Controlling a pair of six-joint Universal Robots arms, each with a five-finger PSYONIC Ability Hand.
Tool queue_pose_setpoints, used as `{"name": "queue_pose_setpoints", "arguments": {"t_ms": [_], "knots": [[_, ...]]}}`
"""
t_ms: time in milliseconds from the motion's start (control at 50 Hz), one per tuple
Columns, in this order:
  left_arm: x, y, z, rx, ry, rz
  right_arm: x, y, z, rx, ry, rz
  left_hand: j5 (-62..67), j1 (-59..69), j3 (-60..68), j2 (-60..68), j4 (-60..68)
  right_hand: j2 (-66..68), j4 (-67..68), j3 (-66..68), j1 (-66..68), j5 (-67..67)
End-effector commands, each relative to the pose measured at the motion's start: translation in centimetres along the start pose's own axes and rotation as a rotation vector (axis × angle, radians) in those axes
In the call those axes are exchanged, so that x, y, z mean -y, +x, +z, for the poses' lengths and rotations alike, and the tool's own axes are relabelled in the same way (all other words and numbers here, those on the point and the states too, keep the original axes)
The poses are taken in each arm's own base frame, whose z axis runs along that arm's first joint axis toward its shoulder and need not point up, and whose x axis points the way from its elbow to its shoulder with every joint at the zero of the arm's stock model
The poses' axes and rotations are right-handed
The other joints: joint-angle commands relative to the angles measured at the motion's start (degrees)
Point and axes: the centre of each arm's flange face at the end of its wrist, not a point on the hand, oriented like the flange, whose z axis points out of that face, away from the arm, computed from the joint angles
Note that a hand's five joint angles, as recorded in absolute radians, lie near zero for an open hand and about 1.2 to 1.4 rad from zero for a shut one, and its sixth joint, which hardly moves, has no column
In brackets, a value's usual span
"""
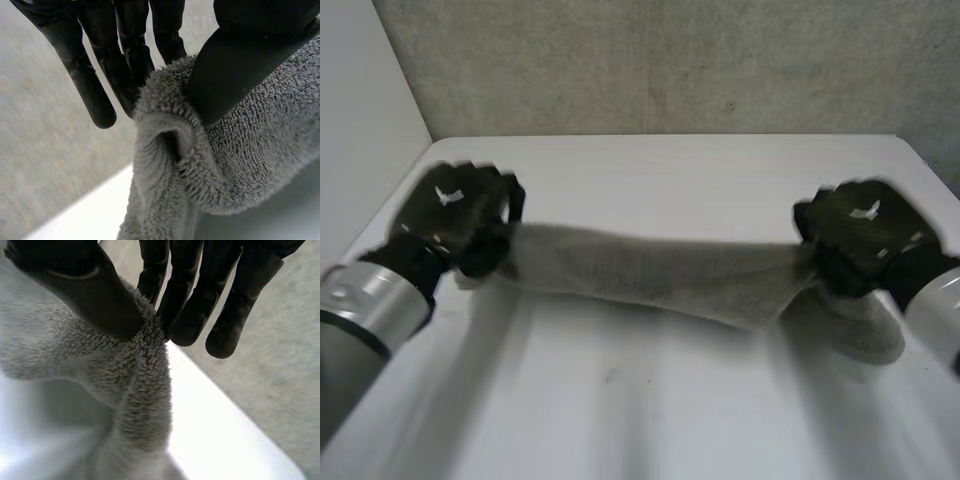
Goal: Fold the towel.
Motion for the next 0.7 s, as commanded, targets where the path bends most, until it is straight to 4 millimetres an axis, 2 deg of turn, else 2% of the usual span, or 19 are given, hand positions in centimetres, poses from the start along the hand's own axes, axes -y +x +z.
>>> {"name": "queue_pose_setpoints", "arguments": {"t_ms": [20, 160, 280, 360, 400, 420, 440, 460, 480, 500, 520, 540, 560, 580, 600, 620, 640, 680, 700], "knots": [[4.8, -0.3, -2.3, 0.005, 0.032, -0.034, 4.8, 2.4, -2.0, -0.029, 0.003, -0.005, 11.9, 13.5, 10.4, 10.3, 10.3, 4.3, 3.2, 3.4, 4.2, 3.3], [6.4, -0.5, -2.7, -0.010, -0.031, -0.053, 6.8, 3.2, -2.6, -0.010, -0.030, 0.003, 11.9, 13.5, 10.4, 10.3, 10.3, 4.3, 3.2, 3.4, 4.2, 3.3], [4.4, -0.7, -0.3, -0.026, -0.143, -0.081, 5.5, 3.1, -0.7, 0.025, -0.094, 0.023, 11.9, 13.5, 10.4, 10.3, 10.3, 4.3, 3.2, 3.4, 4.2, 3.3], [2.4, -0.8, 1.4, -0.036, -0.214, -0.099, 3.6, 2.3, 1.9, 0.080, -0.155, 0.039, 11.9, 13.5, 10.4, 10.3, 10.3, 4.3, 3.2, 3.4, 4.2, 3.3], [0.5, -1.0, 3.7, -0.048, -0.264, -0.112, 3.1, 2.0, 3.1, 0.097, -0.161, 0.039, 11.9, 13.5, 10.4, 10.3, 10.3, 4.3, 3.2, 3.4, 4.2, 3.3], [0.5, -1.0, 3.7, -0.048, -0.264, -0.112, 2.8, 1.7, 4.6, 0.106, -0.147, 0.033, 11.9, 13.5, 10.4, 10.3, 10.3, 4.3, 3.2, 3.4, 4.2, 3.3], [0.0, -1.2, 5.1, -0.049, -0.267, -0.112, 2.8, 1.7, 4.6, 0.106, -0.147, 0.033, 11.9, 13.5, 10.4, 10.3, 10.3, 4.3, 3.2, 3.4, 4.2, 3.3], [0.0, -1.7, 6.6, -0.042, -0.246, -0.109, 2.8, 1.6, 6.2, 0.100, -0.113, 0.019, 11.9, 13.5, 10.4, 10.3, 10.3, 4.3, 3.2, 3.4, 4.2, 3.3], [0.0, -1.7, 6.7, -0.041, -0.246, -0.109, 3.4, 1.8, 7.8, 0.074, -0.053, -0.001, 11.9, 13.5, 10.4, 10.3, 10.3, 4.3, 3.2, 3.4, 4.2, 3.3], [0.9, -2.3, 8.3, -0.028, -0.193, -0.099, 3.5, 1.8, 7.8, 0.074, -0.052, -0.001, 11.9, 13.5, 10.4, 10.3, 10.3, 4.3, 3.2, 3.4, 4.2, 3.3], [0.9, -2.3, 8.3, -0.028, -0.193, -0.099, 4.6, 2.3, 9.2, 0.029, 0.019, -0.022, 11.9, 13.5, 10.4, 10.3, 10.3, 4.3, 3.2, 3.4, 4.2, 3.3], [2.4, -2.9, 9.7, -0.015, -0.120, -0.084, 6.1, 3.4, 10.4, -0.044, 0.097, -0.039, 11.9, 13.5, 10.4, 10.3, 10.3, 4.3, 3.2, 3.4, 4.2, 3.3], [4.7, -3.5, 10.9, 0.005, -0.027, -0.075, 6.1, 3.4, 10.4, -0.044, 0.098, -0.039, 11.9, 13.5, 10.4, 10.3, 10.3, 4.3, 3.2, 3.4, 4.2, 3.3], [4.7, -3.5, 10.9, 0.005, -0.027, -0.075, 8.1, 4.5, 11.1, -0.114, 0.193, -0.052, 11.9, 13.5, 10.4, 10.3, 10.3, 4.3, 3.2, 3.4, 4.2, 3.3], [7.4, -4.4, 11.6, 0.034, 0.078, -0.076, 8.1, 4.5, 11.1, -0.115, 0.194, -0.052, 11.9, 13.5, 10.4, 10.3, 10.3, 4.3, 3.2, 3.4, 4.2, 3.3], [9.9, -5.1, 12.0, 0.063, 0.183, -0.091, 10.3, 5.7, 11.4, -0.187, 0.298, -0.068, 11.9, 13.5, 10.4, 10.3, 10.3, 4.3, 3.2, 3.4, 4.2, 3.3], [9.9, -5.2, 12.0, 0.064, 0.184, -0.091, 12.2, 6.7, 11.3, -0.244, 0.397, -0.080, 11.9, 13.5, 10.4, 10.3, 10.3, 4.3, 3.2, 3.4, 4.2, 3.3], [13.6, -6.7, 12.0, 0.116, 0.360, -0.158, 13.6, 7.4, 11.2, -0.284, 0.476, -0.093, 11.9, 13.5, 10.4, 10.3, 10.3, 4.3, 3.2, 3.4, 4.2, 3.3], [13.6, -6.7, 12.0, 0.116, 0.361, -0.159, 14.5, 7.9, 11.0, -0.313, 0.535, -0.105, 11.9, 13.5, 10.4, 10.3, 10.3, 4.3, 3.2, 3.4, 4.2, 3.3]]}}
